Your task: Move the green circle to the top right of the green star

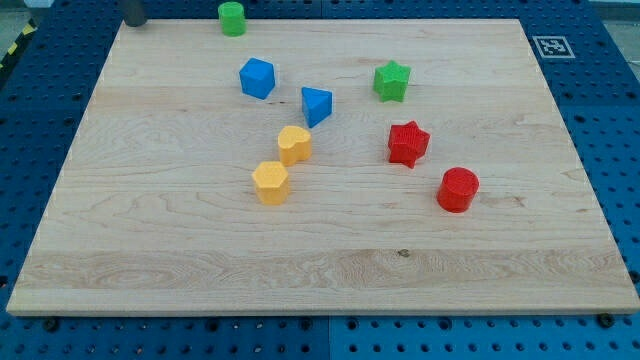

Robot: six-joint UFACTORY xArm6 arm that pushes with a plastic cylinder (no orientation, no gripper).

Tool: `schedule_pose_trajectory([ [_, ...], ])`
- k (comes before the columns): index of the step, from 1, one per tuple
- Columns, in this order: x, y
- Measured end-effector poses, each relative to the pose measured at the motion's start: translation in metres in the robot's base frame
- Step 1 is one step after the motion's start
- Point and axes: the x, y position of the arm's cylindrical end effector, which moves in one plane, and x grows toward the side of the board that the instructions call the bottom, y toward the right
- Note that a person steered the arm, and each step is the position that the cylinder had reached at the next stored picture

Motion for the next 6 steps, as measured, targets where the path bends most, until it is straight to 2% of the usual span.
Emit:
schedule_pose_trajectory([
  [6,0.001,0.110],
])
